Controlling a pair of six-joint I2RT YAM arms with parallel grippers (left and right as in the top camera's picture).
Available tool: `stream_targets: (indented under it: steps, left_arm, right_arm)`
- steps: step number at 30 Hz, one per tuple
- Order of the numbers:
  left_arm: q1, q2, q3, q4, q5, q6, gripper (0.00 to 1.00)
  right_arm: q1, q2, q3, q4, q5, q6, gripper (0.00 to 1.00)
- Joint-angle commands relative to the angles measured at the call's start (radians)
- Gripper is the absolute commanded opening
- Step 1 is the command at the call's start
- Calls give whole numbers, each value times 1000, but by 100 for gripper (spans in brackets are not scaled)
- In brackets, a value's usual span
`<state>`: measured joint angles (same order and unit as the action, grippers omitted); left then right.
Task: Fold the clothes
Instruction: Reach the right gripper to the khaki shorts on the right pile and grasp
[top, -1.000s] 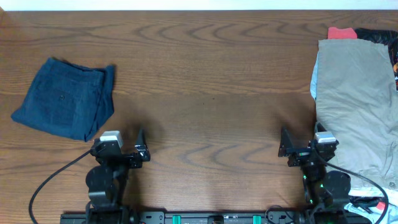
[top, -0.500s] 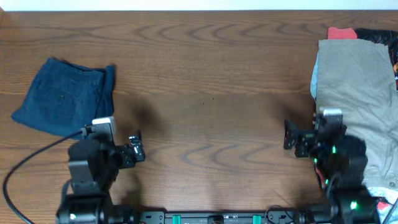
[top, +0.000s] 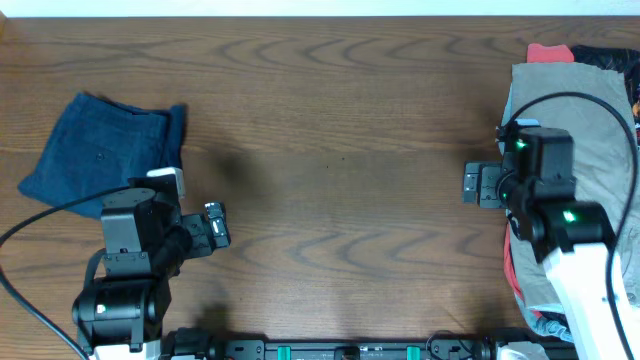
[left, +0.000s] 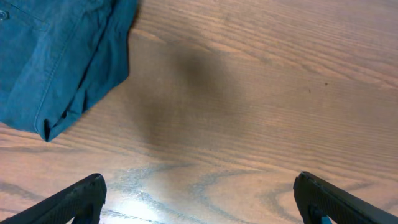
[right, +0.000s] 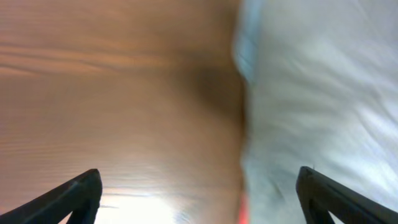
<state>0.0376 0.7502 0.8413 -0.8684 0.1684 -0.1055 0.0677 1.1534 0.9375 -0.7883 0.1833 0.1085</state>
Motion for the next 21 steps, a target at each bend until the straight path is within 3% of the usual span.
stream_targets:
  steps: [1, 6, 13, 21]
  left_arm:
    - [-2, 7, 18, -4, 7, -5, 98]
    - [-2, 14, 17, -4, 7, -5, 98]
    - [-2, 14, 17, -4, 7, -5, 98]
    - [-2, 14, 18, -4, 7, -5, 98]
  right_arm:
    - [-23, 93, 9, -29, 247, 120, 89]
    - [-31, 233, 9, -32, 252, 124, 68]
    - [-53, 400, 9, 3, 266, 150, 55]
    - [-108, 512, 9, 22, 266, 150, 50]
